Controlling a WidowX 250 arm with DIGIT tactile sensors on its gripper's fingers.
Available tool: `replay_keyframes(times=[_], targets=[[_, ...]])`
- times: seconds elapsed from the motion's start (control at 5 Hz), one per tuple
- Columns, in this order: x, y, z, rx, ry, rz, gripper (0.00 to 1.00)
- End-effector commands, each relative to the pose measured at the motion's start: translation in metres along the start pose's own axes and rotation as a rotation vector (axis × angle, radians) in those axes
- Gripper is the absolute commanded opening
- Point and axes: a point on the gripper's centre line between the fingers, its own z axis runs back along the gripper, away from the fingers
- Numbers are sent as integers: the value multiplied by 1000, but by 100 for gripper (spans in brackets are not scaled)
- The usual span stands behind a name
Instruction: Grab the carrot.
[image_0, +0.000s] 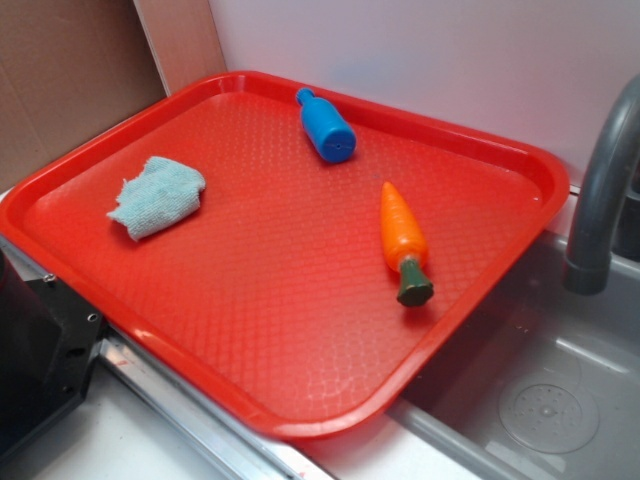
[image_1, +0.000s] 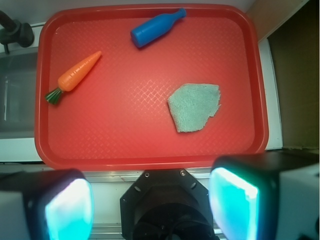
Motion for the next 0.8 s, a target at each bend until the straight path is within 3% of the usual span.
replay_keyframes(times=[0.0,0.2,0.4,0.6], targets=[[0,0,0,0,0,0,100],[6,-15,-2,-68,21,159,100],[15,-30,-10,-69,6,410,100],[29,-40,-27,-25,16,637,100]])
